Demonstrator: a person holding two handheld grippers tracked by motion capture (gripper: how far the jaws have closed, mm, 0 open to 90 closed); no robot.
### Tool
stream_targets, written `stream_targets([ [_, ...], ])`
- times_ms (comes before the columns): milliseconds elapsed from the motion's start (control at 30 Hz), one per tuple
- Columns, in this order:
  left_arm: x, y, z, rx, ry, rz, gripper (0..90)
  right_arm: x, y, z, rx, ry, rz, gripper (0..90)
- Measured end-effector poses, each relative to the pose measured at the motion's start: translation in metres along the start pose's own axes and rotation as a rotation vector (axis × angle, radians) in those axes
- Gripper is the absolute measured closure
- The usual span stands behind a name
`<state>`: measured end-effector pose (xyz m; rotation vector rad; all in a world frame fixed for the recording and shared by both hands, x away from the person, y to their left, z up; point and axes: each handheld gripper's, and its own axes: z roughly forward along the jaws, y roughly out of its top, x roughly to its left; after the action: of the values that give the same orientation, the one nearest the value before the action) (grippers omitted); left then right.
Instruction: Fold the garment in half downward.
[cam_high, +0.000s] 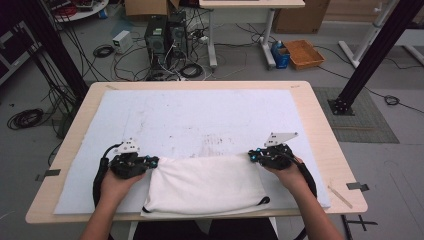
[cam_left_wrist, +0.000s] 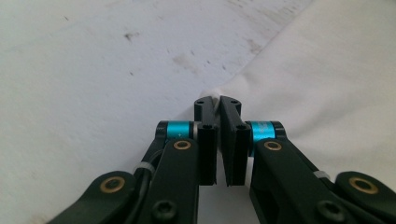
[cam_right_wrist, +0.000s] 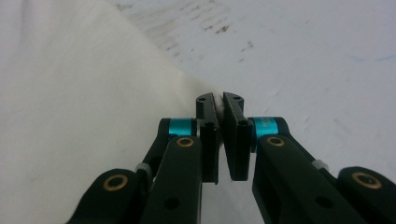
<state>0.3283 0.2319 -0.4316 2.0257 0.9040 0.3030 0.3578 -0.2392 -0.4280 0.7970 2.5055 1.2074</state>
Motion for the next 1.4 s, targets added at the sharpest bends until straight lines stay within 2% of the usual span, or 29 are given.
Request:
stream_targets([
  [100, 0.01, 0.009, 0.007, -0.01, 0.019, -0.013, 85.4, -0.007, 0.008, 0.0, 0.0, -0.04, 0.001, 86.3],
  [233, 0.021, 0.022, 0.017, -0.009, 0.031, -0.01, 85.4, -0.02, 0.017, 0.003, 0.011, -0.07, 0.006, 86.3],
  [367, 0.03, 0.034, 0.029, -0.001, 0.051, -0.005, 85.4, -0.029, 0.021, 0.009, 0.026, -0.099, 0.017, 86.3],
  [400, 0.033, 0.036, 0.033, -0.012, 0.053, -0.016, 85.4, -0.031, 0.021, 0.01, 0.026, -0.106, 0.013, 86.3],
  [467, 0.037, 0.042, 0.039, -0.001, 0.055, -0.023, 85.4, -0.035, 0.022, 0.011, 0.023, -0.118, 0.029, 86.3],
  [567, 0.042, 0.047, 0.044, -0.005, 0.058, -0.029, 85.4, -0.04, 0.021, 0.013, 0.022, -0.13, 0.039, 86.3],
  [633, 0.044, 0.046, 0.046, -0.027, 0.061, -0.047, 85.3, -0.044, 0.02, 0.014, 0.027, -0.136, 0.047, 86.3],
  [733, 0.046, 0.044, 0.05, -0.021, 0.059, -0.057, 84.7, -0.049, 0.018, 0.017, 0.031, -0.137, 0.071, 85.8],
  [800, 0.045, 0.044, 0.049, -0.019, 0.066, -0.054, 81.6, -0.05, 0.017, 0.019, 0.029, -0.137, 0.102, 79.8],
  [867, 0.043, 0.045, 0.044, -0.015, 0.106, -0.055, 68.2, -0.048, 0.016, 0.018, 0.021, -0.172, 0.116, 68.9],
  [967, 0.042, 0.045, 0.033, -0.03, 0.082, -0.09, 57.5, -0.049, 0.012, 0.014, -0.02, -0.174, 0.17, 51.9],
  [1033, 0.039, 0.043, 0.026, -0.036, 0.089, -0.095, 47.9, -0.047, 0.009, 0.011, -0.037, -0.168, 0.185, 44.4],
  [1100, 0.036, 0.037, 0.02, -0.056, 0.076, -0.105, 47.4, -0.045, 0.006, 0.008, -0.051, -0.175, 0.185, 39.9],
  [1200, 0.031, 0.028, 0.013, -0.042, 0.06, -0.124, 41.8, -0.04, 0.002, 0.004, -0.061, -0.155, 0.189, 35.3],
  [1267, 0.027, 0.023, 0.009, -0.056, 0.043, -0.137, 38.3, -0.037, 0.0, 0.0, -0.073, -0.153, 0.188, 31.4],
  [1400, 0.017, 0.013, -0.003, -0.079, 0.028, -0.129, 33.7, -0.03, -0.004, -0.006, -0.116, -0.134, 0.19, 27.0],
])
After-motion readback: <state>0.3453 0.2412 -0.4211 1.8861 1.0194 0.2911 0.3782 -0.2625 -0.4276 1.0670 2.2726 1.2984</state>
